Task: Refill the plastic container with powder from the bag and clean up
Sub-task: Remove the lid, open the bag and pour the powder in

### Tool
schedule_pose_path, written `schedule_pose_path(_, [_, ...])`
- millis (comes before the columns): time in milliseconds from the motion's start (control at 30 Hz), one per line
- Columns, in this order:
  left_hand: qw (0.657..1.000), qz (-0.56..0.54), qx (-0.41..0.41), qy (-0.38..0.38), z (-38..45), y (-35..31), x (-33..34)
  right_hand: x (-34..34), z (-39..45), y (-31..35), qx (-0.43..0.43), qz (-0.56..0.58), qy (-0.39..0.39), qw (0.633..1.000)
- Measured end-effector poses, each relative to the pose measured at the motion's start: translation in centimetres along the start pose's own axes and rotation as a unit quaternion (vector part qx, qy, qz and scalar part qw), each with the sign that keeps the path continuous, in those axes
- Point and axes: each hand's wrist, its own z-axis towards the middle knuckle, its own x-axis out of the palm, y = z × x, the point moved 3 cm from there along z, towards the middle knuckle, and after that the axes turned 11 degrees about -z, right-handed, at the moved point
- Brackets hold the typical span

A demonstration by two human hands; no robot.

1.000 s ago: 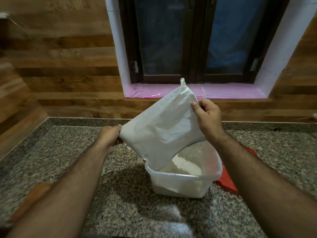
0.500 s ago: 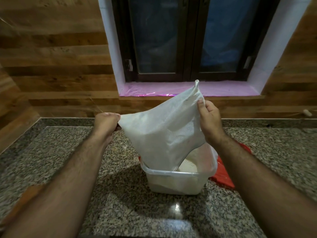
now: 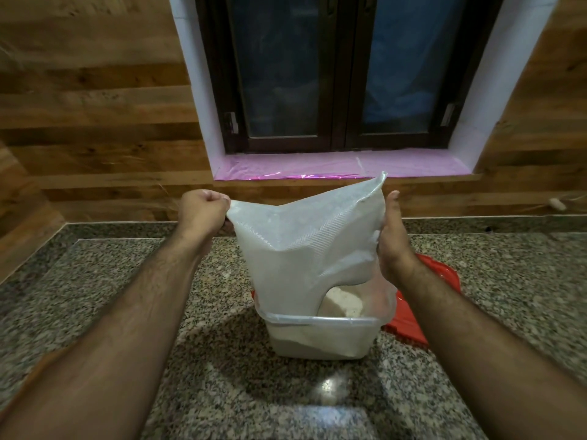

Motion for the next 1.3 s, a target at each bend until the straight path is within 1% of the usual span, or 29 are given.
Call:
schedule_pose_path(167, [0.997, 0.045, 0.060, 0.008, -0.8, -1.6, 1.1, -1.4, 0.2, 1.1, 0.005, 0.002, 0.005, 1.000])
schedule_pose_path(233, [0.995, 0.063, 0.076, 0.002, -1.1, -2.3, 1.4, -1.8, 0.5, 1.5, 0.027, 0.013, 0.008, 1.000])
schedule_pose_path(267, [0.994, 0.068, 0.080, 0.005, -1.2, -2.6, 1.6, -1.9, 0.6, 1.7, 0.040, 0.027, 0.002, 0.999])
schedule_pose_path(333, [0.993, 0.074, 0.086, 0.020, -1.6, -3.1, 2.0, -2.4, 1.1, 1.9, 0.055, 0.042, -0.048, 0.996])
schedule_pose_path(400, [0.992, 0.081, 0.095, 0.031, -2.0, -3.5, 2.3, -3.1, 1.7, 1.8, 0.061, 0.021, -0.096, 0.993])
schedule_pose_path(467, [0.990, 0.094, 0.101, 0.034, -2.2, -3.5, 2.5, -3.4, 2.0, 1.7, 0.062, 0.013, -0.110, 0.992])
schedule_pose_path(600, [0.991, 0.088, 0.095, 0.030, -2.7, -3.7, 2.6, -3.5, 2.6, 1.2, 0.056, 0.024, -0.120, 0.991])
schedule_pose_path(633, [0.989, 0.099, 0.106, 0.031, -3.0, -3.8, 2.7, -3.6, 2.9, 1.1, 0.054, 0.026, -0.123, 0.991])
schedule_pose_path(700, [0.970, 0.176, 0.162, 0.037, -4.2, -4.4, 2.8, -3.5, 3.3, 1.0, 0.053, 0.027, -0.122, 0.991])
schedule_pose_path(733, [0.950, 0.233, 0.201, 0.043, -4.7, -4.7, 3.1, -3.5, 3.4, 0.9, 0.054, 0.029, -0.120, 0.991])
schedule_pose_path(800, [0.902, 0.339, 0.256, 0.075, -5.8, -4.7, 3.8, -3.2, 3.5, 0.9, 0.053, 0.042, -0.116, 0.991])
schedule_pose_path(900, [0.824, 0.418, 0.358, 0.132, -7.4, -4.6, 4.8, -3.1, 4.1, 0.7, 0.060, 0.056, -0.118, 0.990])
schedule_pose_path(933, [0.796, 0.450, 0.376, 0.153, -7.9, -4.4, 5.2, -3.0, 4.2, 0.8, 0.065, 0.061, -0.121, 0.989])
schedule_pose_path(967, [0.767, 0.492, 0.372, 0.179, -8.3, -4.0, 5.4, -2.9, 4.3, 0.8, 0.070, 0.067, -0.124, 0.988])
schedule_pose_path(1000, [0.745, 0.529, 0.349, 0.208, -8.6, -3.5, 5.5, -2.9, 4.4, 0.8, 0.074, 0.075, -0.126, 0.986])
schedule_pose_path(1033, [0.740, 0.543, 0.326, 0.229, -8.8, -3.0, 5.3, -2.8, 4.4, 0.8, 0.077, 0.081, -0.127, 0.986])
schedule_pose_path(1067, [0.748, 0.532, 0.325, 0.228, -9.0, -2.8, 5.0, -2.8, 4.5, 0.8, 0.080, 0.085, -0.128, 0.985])
schedule_pose_path(1133, [0.780, 0.468, 0.381, 0.163, -9.2, -2.8, 4.2, -2.6, 4.4, 0.8, 0.077, 0.090, -0.124, 0.985])
schedule_pose_path(1167, [0.792, 0.449, 0.393, 0.130, -9.1, -2.6, 3.8, -2.5, 4.3, 0.8, 0.075, 0.093, -0.123, 0.985])
schedule_pose_path(1200, [0.800, 0.450, 0.378, 0.123, -9.0, -2.4, 3.6, -2.4, 4.2, 0.8, 0.075, 0.096, -0.120, 0.985])
schedule_pose_path(1233, [0.798, 0.471, 0.348, 0.140, -8.8, -2.3, 3.6, -2.4, 4.2, 0.7, 0.077, 0.099, -0.117, 0.985])
schedule_pose_path(1267, [0.790, 0.494, 0.322, 0.167, -8.7, -2.0, 3.7, -2.3, 4.2, 0.6, 0.078, 0.102, -0.116, 0.985])
schedule_pose_path(1300, [0.785, 0.501, 0.315, 0.184, -8.9, -1.8, 3.6, -2.4, 4.3, 0.5, 0.076, 0.101, -0.116, 0.985])
